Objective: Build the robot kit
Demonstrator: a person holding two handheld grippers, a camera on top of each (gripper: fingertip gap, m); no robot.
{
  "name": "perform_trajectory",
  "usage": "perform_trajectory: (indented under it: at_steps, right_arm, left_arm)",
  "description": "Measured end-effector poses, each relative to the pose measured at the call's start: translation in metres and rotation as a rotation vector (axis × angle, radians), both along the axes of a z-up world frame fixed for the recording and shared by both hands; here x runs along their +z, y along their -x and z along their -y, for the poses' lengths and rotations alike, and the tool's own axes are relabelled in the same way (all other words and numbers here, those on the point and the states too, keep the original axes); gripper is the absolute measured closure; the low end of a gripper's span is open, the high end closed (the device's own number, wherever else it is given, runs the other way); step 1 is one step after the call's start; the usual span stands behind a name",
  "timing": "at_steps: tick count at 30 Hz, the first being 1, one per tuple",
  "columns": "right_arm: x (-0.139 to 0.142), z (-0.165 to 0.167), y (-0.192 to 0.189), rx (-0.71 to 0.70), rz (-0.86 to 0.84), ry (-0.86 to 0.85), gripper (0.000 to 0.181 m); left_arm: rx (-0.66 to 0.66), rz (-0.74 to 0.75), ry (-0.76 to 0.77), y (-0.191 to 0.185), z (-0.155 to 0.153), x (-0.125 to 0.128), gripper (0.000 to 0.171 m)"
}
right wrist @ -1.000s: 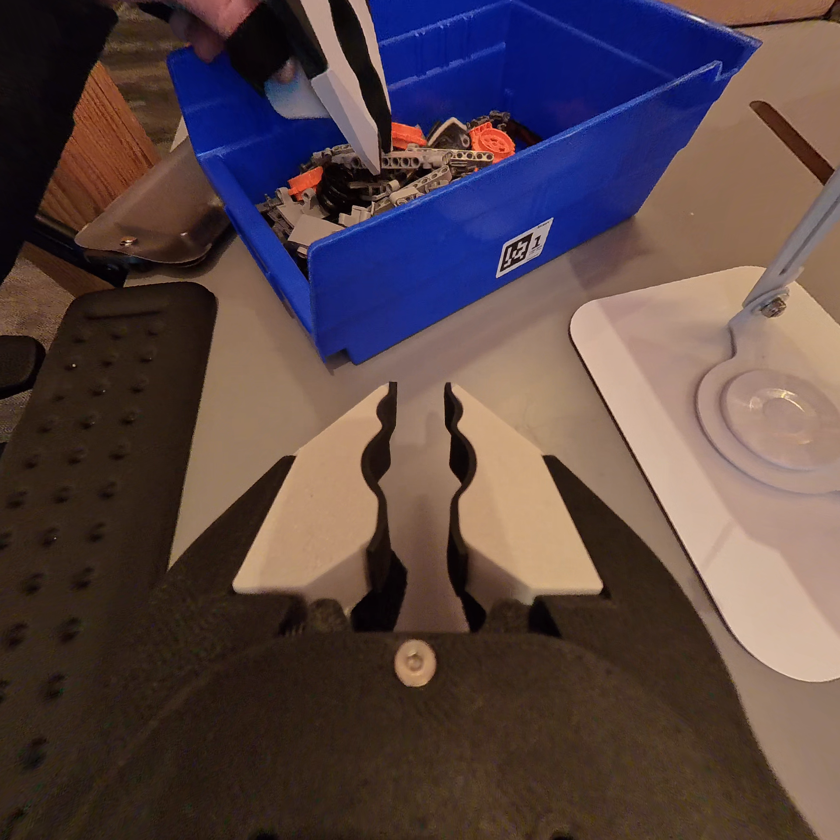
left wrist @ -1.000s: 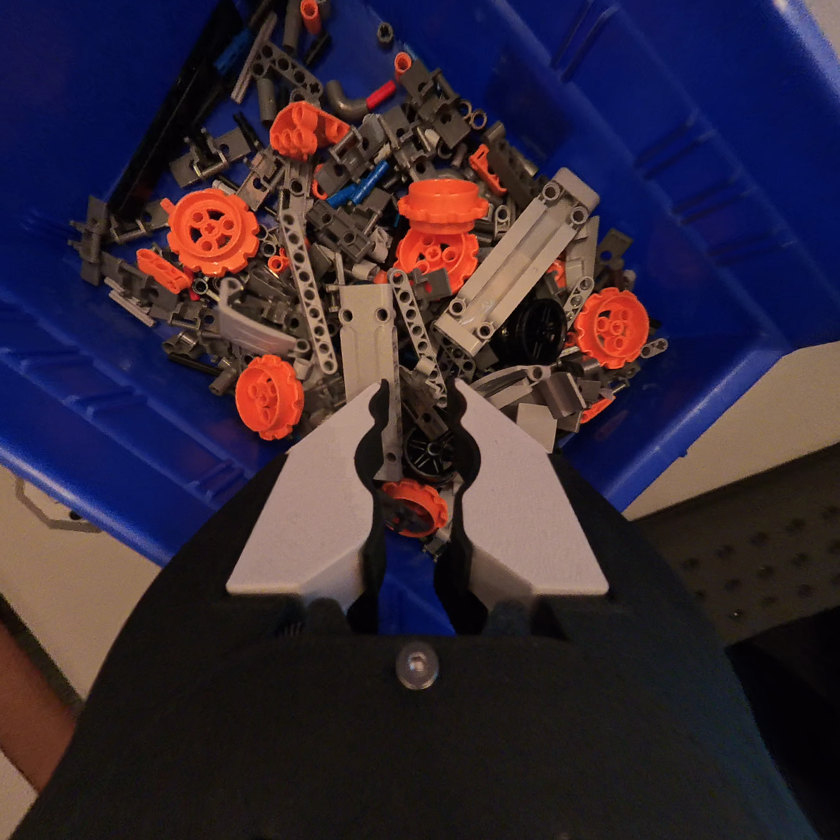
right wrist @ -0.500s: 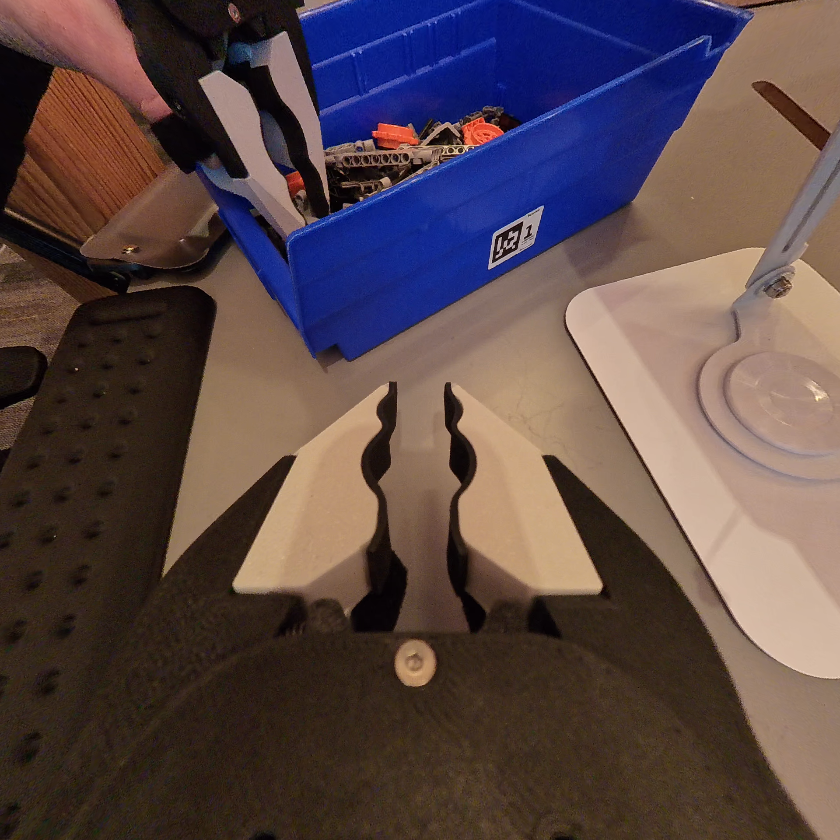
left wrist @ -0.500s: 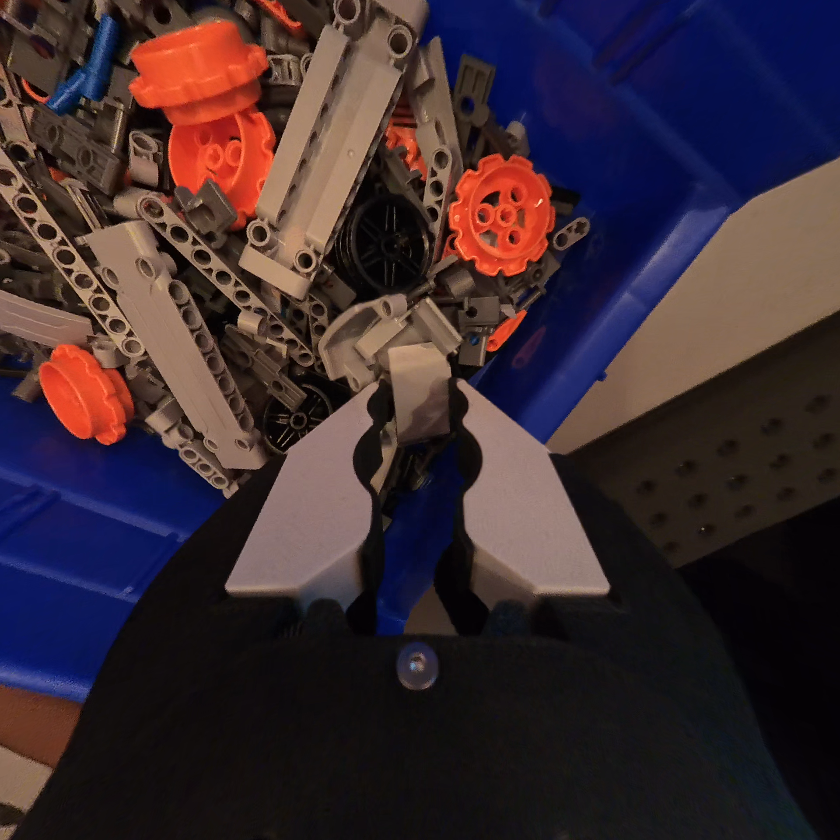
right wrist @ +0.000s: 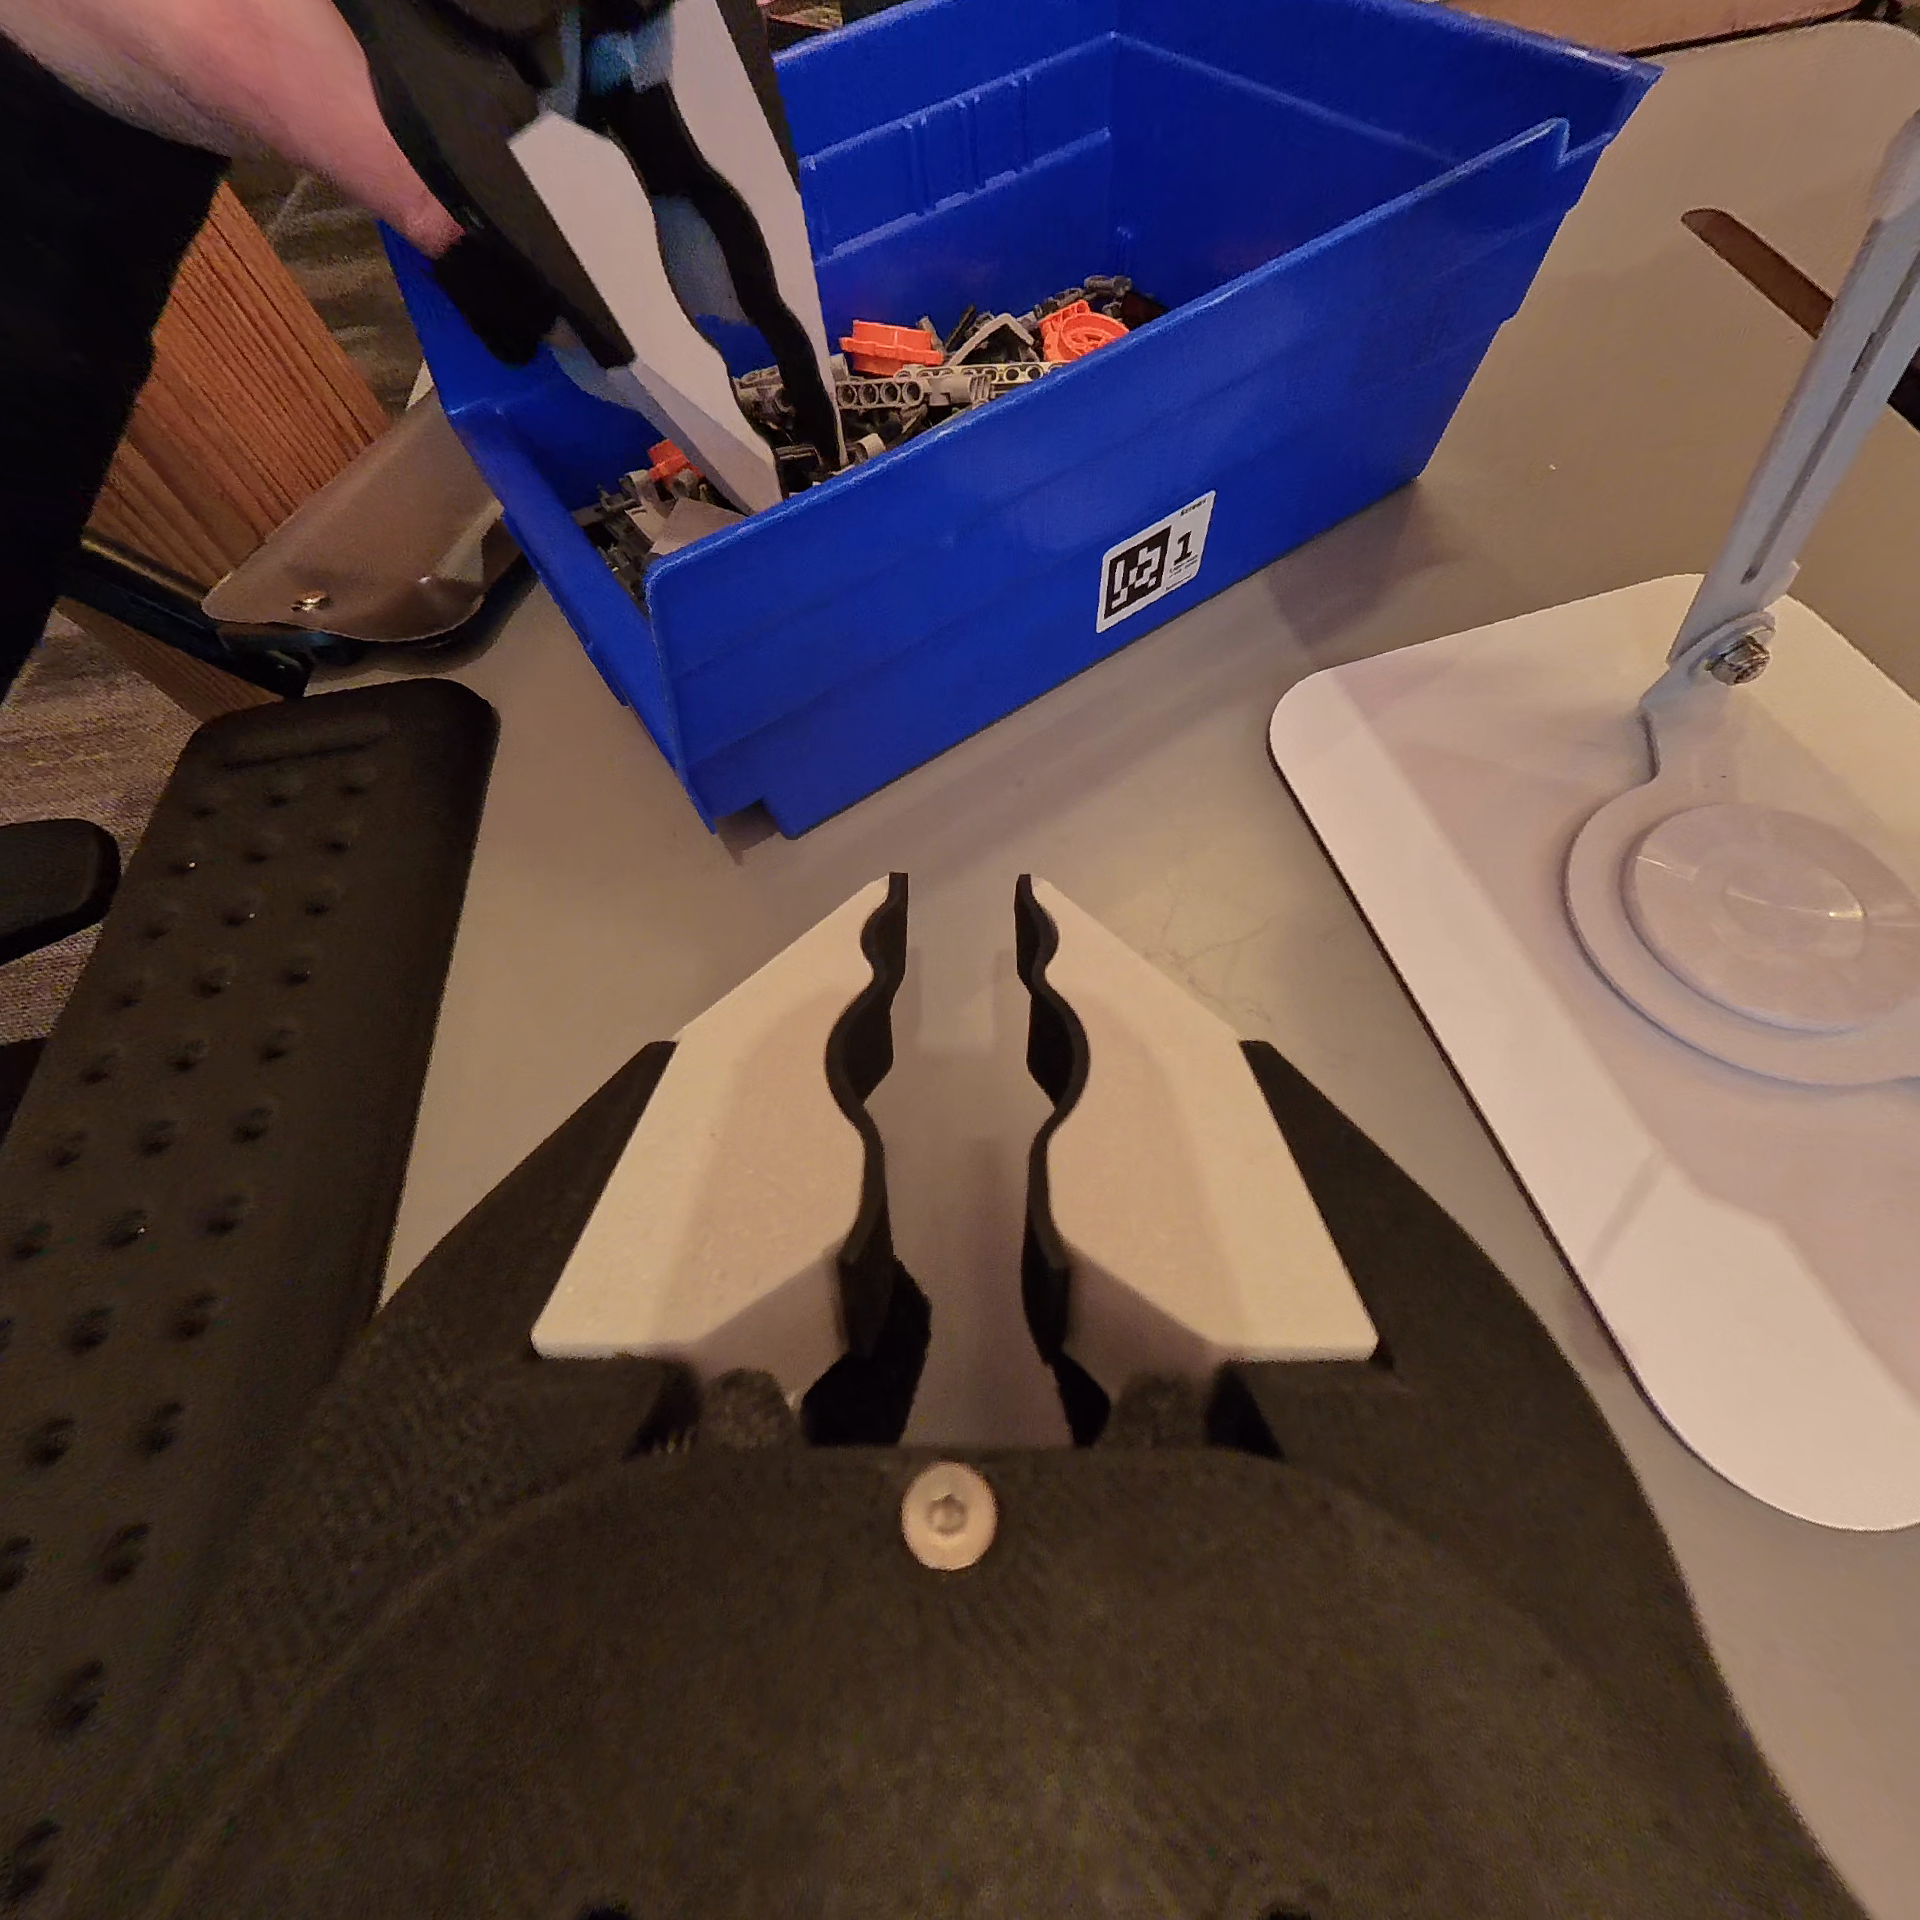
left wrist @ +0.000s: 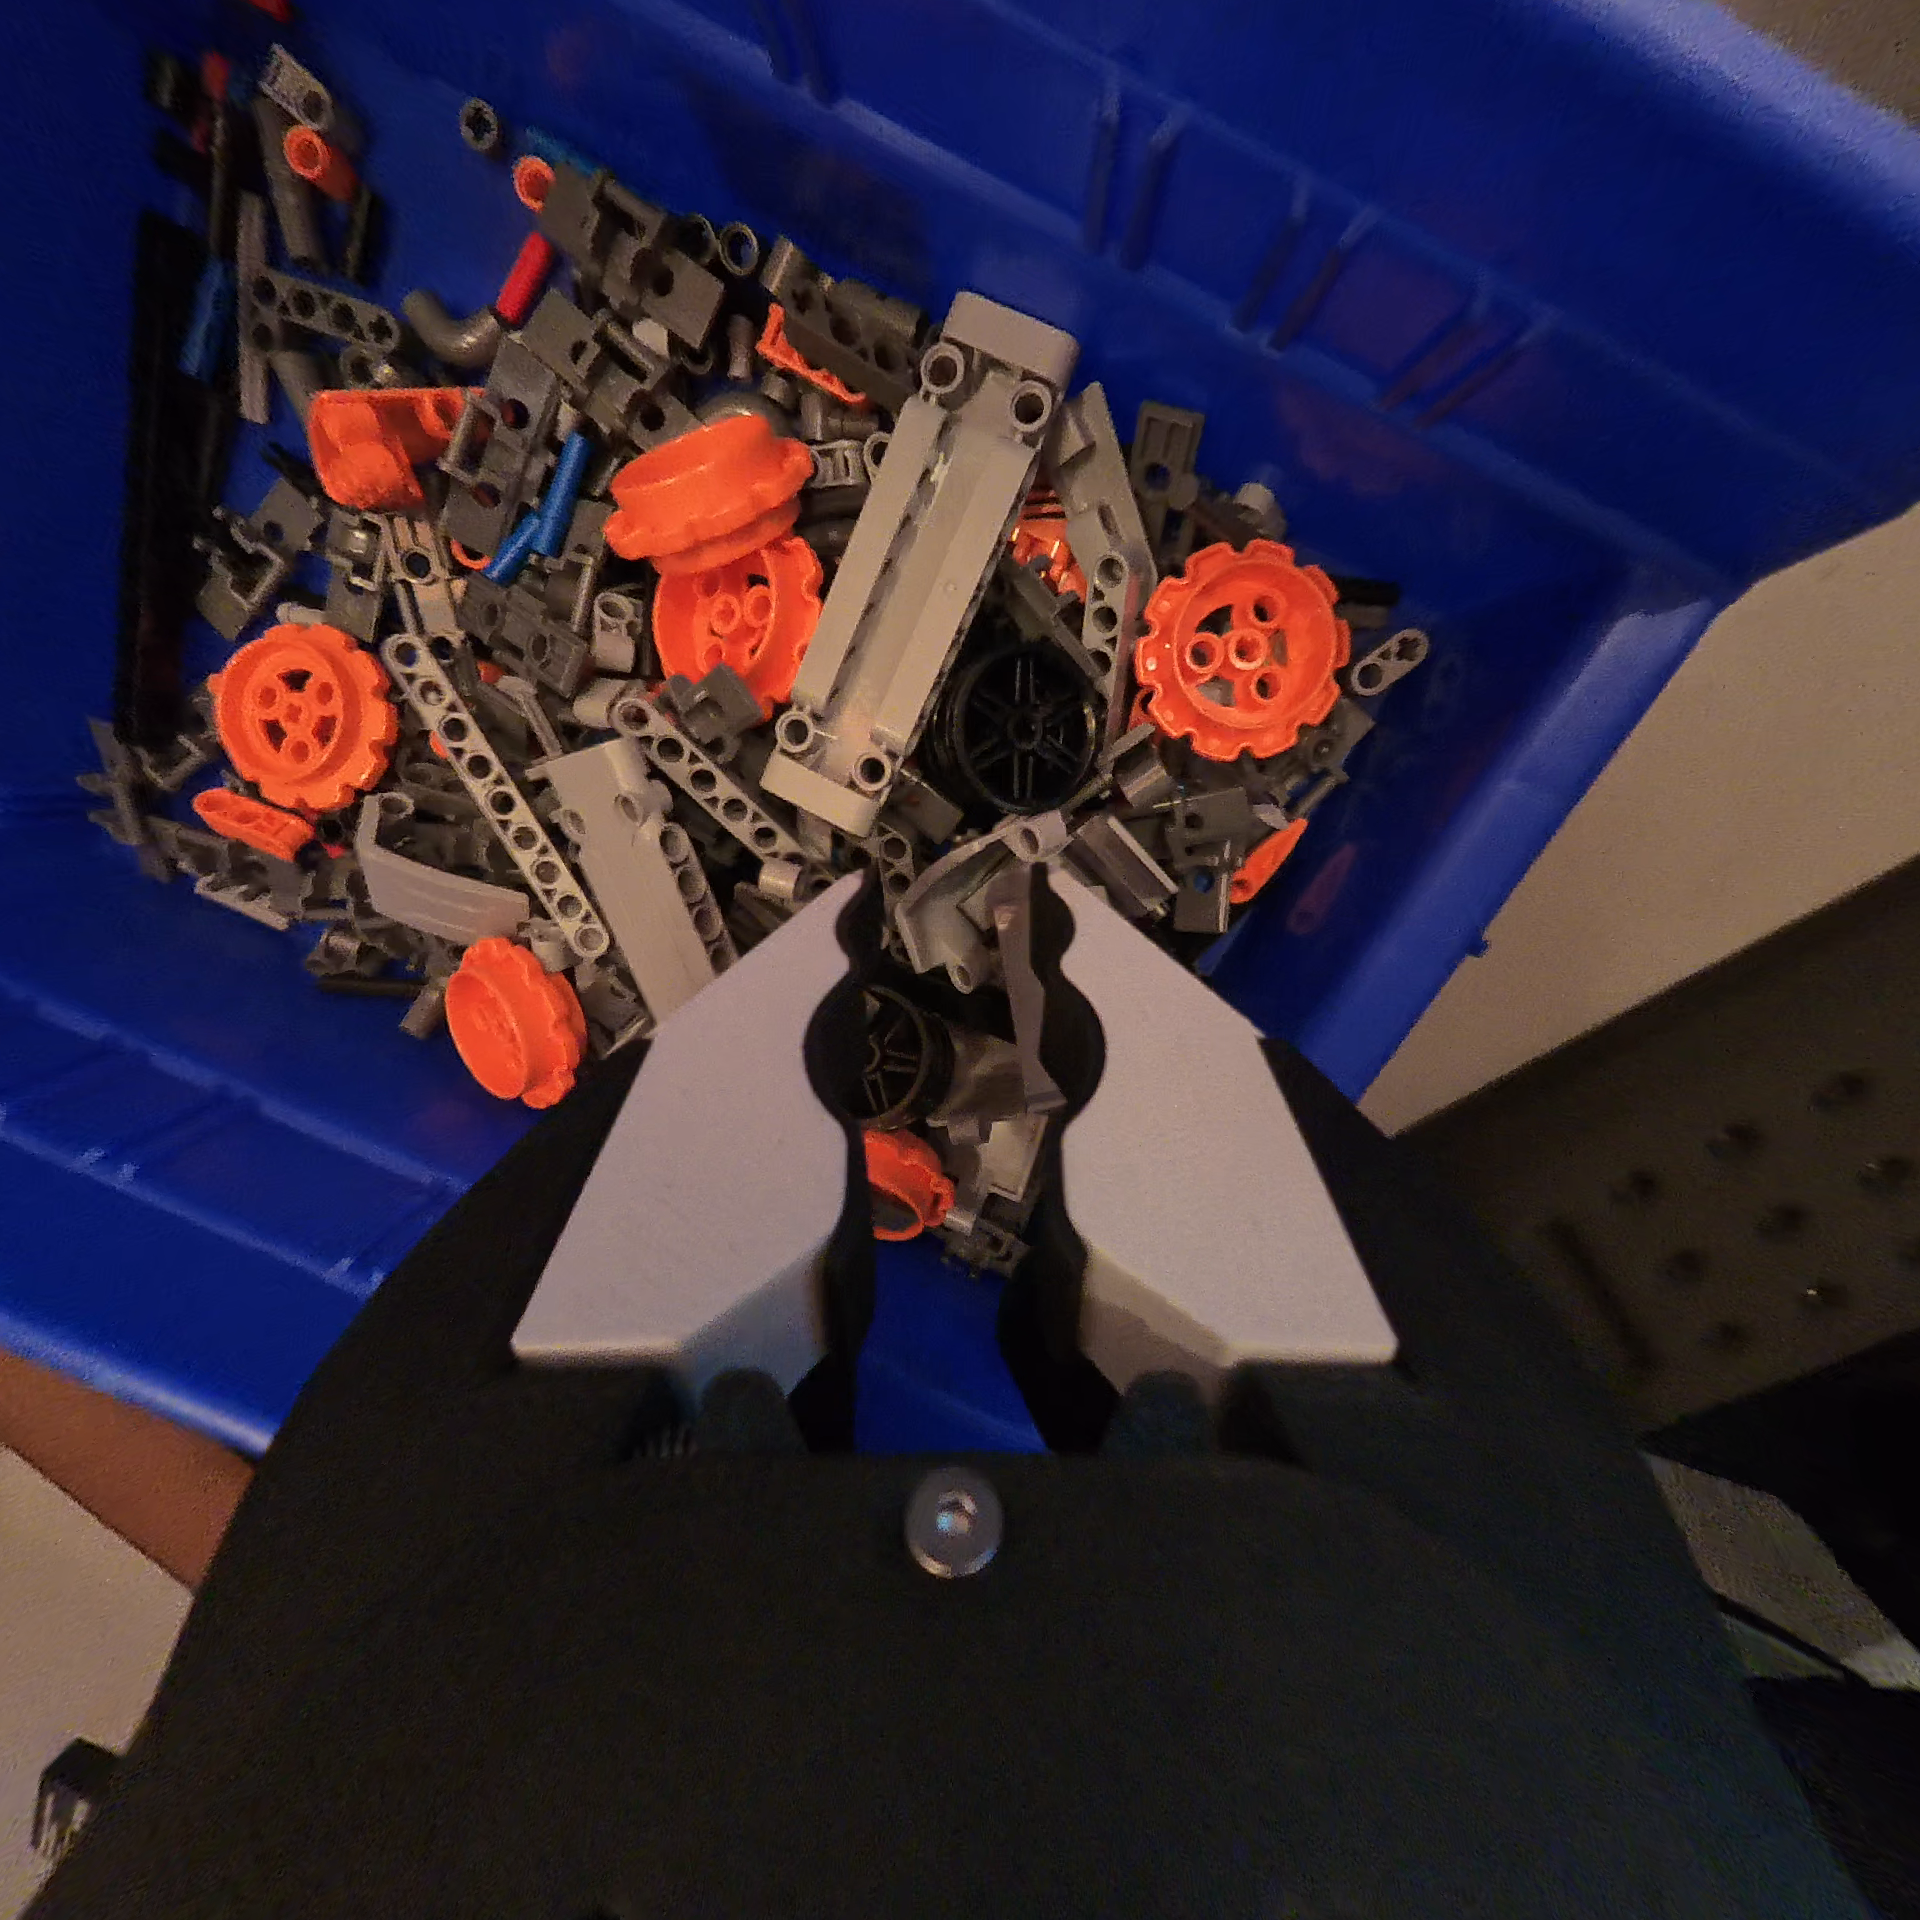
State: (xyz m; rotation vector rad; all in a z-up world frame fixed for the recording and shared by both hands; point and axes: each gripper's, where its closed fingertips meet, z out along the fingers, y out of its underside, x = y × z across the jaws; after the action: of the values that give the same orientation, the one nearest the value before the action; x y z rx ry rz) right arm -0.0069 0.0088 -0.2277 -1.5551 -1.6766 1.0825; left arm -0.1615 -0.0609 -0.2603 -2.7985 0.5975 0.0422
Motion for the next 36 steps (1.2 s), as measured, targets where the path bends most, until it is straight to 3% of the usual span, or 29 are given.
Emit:
perform_trajectory:
  at_steps: [3, 7, 16, 19, 23, 25, 30, 36]
  right_arm:
    - [0.001, -0.001, 0.000, -0.001, -0.002, -0.002, 0.163]
    - [0.002, -0.002, -0.001, -0.004, -0.005, 0.000, 0.163]
    - [0.015, -0.001, 0.000, -0.002, -0.041, 0.050, 0.161]
    - [0.033, 0.005, 0.000, 0.019, -0.091, 0.073, 0.160]
    - [0.065, 0.020, 0.001, 0.073, -0.183, 0.108, 0.156]
    - [0.082, 0.032, 0.000, 0.117, -0.240, 0.135, 0.151]
    - [0.117, 0.051, -0.005, 0.192, -0.355, 0.276, 0.142]
    - [0.130, 0.059, -0.012, 0.286, -0.373, 0.530, 0.141]
  left_arm:
    - [-0.043, -0.035, -0.012, -0.001, -0.003, -0.008, 0.165]
    - [-0.037, -0.039, -0.072, 0.002, -0.004, -0.002, 0.171]
    - [0.015, -0.035, -0.449, 0.001, -0.023, 0.053, 0.171]
    - [-0.011, 0.201, -0.593, -0.029, -0.030, 0.085, 0.171]
    - [-0.092, 0.680, -0.756, -0.083, -0.034, 0.139, 0.171]
    - [-0.149, 0.892, -0.768, -0.104, -0.030, 0.158, 0.171]
    - [-0.270, 1.091, -0.767, -0.138, -0.025, 0.170, 0.171]
    - [-0.369, 1.063, -0.754, -0.165, -0.021, 0.162, 0.171]
